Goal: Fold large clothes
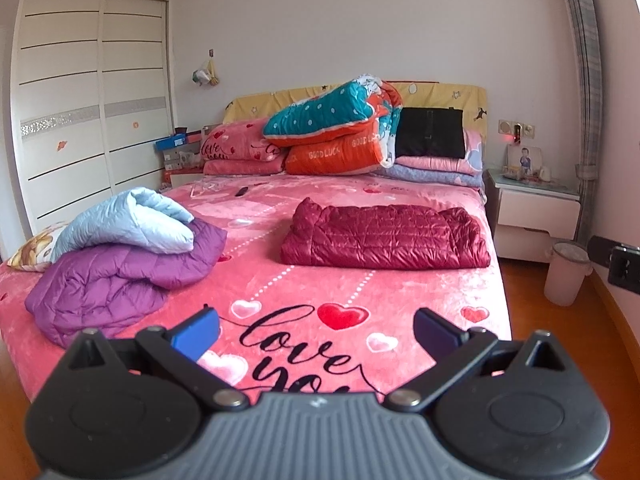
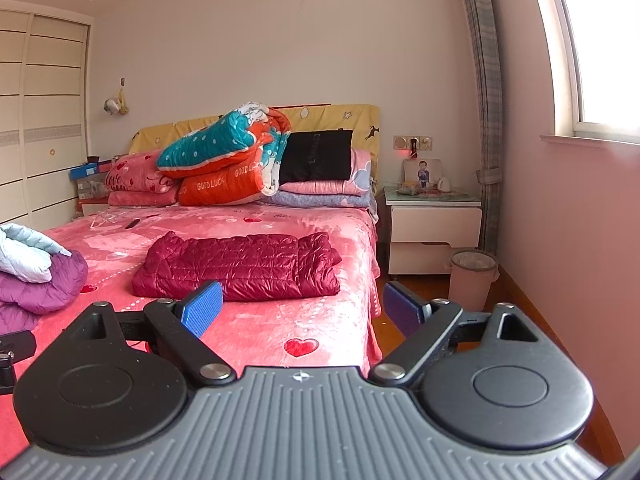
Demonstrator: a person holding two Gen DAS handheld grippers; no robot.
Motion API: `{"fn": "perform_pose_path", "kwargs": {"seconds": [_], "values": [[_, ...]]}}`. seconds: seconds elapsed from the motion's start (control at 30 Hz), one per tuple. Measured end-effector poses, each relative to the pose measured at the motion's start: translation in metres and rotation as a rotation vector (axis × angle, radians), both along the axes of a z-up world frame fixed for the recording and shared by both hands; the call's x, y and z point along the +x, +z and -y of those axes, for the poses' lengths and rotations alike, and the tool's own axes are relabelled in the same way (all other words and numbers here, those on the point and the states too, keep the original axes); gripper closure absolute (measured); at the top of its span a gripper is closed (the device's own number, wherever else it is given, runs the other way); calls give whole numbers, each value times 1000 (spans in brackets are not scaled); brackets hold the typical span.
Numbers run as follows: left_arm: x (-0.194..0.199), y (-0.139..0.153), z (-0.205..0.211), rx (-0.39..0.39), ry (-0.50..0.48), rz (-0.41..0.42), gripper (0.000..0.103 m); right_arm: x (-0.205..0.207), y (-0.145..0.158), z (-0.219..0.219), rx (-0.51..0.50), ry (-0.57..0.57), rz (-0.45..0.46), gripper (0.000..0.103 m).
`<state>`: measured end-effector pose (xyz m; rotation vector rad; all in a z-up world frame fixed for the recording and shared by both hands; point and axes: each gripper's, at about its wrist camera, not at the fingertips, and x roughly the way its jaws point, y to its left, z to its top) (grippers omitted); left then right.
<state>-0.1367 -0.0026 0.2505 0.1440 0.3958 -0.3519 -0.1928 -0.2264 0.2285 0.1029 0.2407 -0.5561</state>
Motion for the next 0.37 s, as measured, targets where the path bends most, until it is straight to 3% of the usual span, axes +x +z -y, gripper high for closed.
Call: {"fn": "perform_pose_path", "kwargs": {"seconds": [0.37], "values": [[31, -40, 2, 37, 29, -79, 1, 28, -35, 10, 33, 35, -65, 0]]}}
